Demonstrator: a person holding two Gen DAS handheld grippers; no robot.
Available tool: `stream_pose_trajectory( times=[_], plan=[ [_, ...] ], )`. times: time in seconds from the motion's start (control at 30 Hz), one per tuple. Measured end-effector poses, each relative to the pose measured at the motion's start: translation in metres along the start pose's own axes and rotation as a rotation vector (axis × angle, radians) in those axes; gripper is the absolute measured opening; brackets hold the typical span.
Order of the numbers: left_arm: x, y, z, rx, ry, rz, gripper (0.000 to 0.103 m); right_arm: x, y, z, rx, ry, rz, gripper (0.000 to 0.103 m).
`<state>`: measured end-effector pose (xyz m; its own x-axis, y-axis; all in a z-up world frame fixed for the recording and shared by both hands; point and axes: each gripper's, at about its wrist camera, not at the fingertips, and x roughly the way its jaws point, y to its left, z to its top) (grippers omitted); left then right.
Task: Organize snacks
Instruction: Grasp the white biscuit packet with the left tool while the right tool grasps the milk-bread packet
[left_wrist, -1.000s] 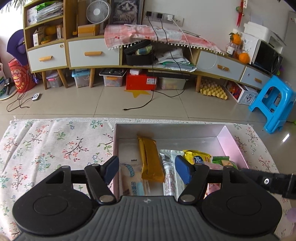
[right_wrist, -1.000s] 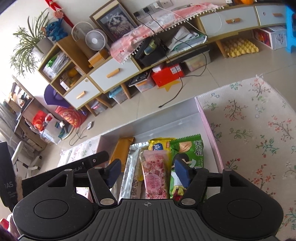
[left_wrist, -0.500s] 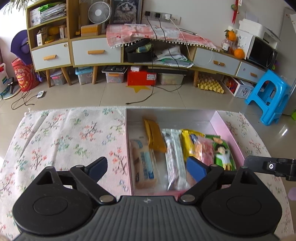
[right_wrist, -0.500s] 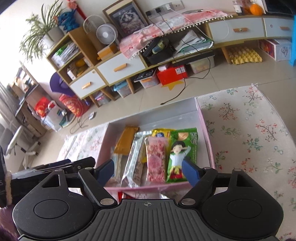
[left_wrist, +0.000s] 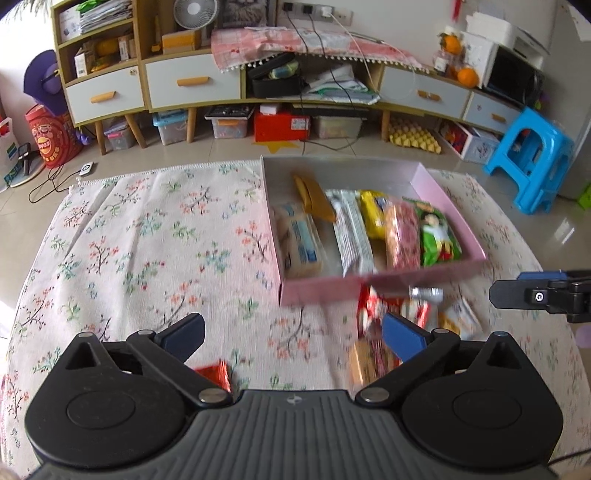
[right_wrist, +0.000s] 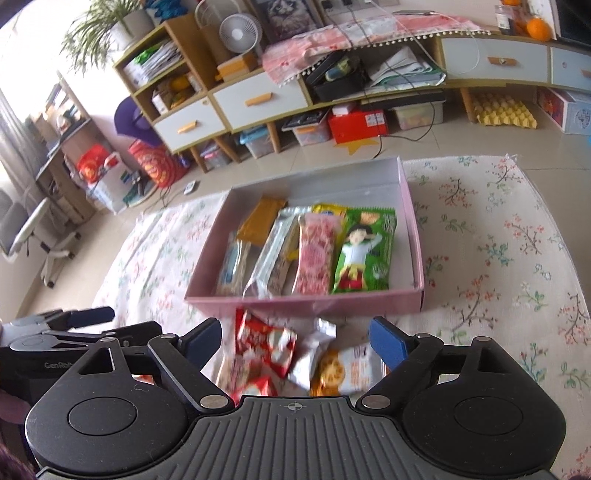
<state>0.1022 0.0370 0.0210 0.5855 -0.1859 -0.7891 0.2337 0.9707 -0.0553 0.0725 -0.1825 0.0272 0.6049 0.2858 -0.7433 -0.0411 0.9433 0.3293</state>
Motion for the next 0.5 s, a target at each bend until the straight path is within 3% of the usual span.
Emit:
stream_pose_trajectory(
  times=[0.5],
  plan=[
    [-0.019, 0.011, -0.049, 0.072, 0.065, -0.038, 0.102, -0.001, 0.004, -0.045, -0.112, 0.093, -0.026, 0.09]
  ],
)
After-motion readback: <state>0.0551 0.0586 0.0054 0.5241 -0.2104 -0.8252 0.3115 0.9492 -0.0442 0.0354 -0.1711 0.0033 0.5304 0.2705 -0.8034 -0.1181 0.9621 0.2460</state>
